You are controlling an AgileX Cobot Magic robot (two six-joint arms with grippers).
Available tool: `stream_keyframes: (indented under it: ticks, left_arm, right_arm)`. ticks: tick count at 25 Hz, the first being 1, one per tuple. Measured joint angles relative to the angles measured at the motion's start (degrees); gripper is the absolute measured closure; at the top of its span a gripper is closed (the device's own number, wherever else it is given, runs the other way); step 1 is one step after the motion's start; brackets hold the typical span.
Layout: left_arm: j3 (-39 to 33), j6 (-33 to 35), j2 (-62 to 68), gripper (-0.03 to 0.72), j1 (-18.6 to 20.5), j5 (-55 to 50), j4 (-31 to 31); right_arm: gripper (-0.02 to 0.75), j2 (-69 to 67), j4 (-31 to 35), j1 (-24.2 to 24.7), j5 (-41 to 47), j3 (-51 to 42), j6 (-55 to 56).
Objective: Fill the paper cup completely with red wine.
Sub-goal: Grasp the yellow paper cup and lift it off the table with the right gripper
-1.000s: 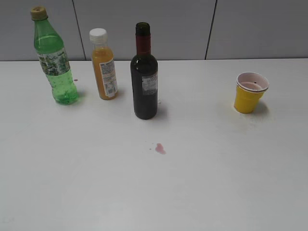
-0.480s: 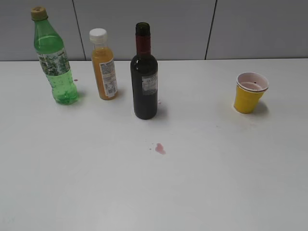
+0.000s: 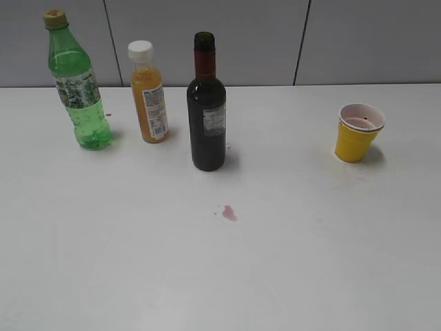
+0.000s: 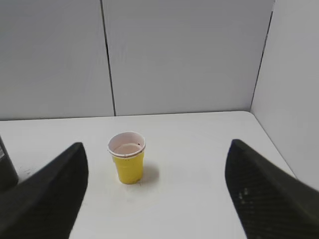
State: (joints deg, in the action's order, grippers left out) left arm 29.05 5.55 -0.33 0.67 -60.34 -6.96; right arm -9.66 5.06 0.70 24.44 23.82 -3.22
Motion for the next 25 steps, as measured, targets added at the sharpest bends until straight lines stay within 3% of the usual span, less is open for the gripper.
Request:
stream_keyframes:
  ticks: [13,20,25]
  left_arm:
    - [0.0,0.0,0.0,0.106,0.0,0.0,0.5]
    - [0.0,0.0,0.0,0.106,0.0,0.0,0.6]
    - [0.0,0.0,0.0,0.106,0.0,0.0,0.6]
  right_arm:
    - [0.178,-23.7,0.0,0.0,-16.0,-0.2,0.0]
    - [0.081,-37.7,-1.6,0.0,-31.8,-0.2,0.0]
    - [0.165,-49.2,-1.5,0.0,-43.9,-0.2,0.0]
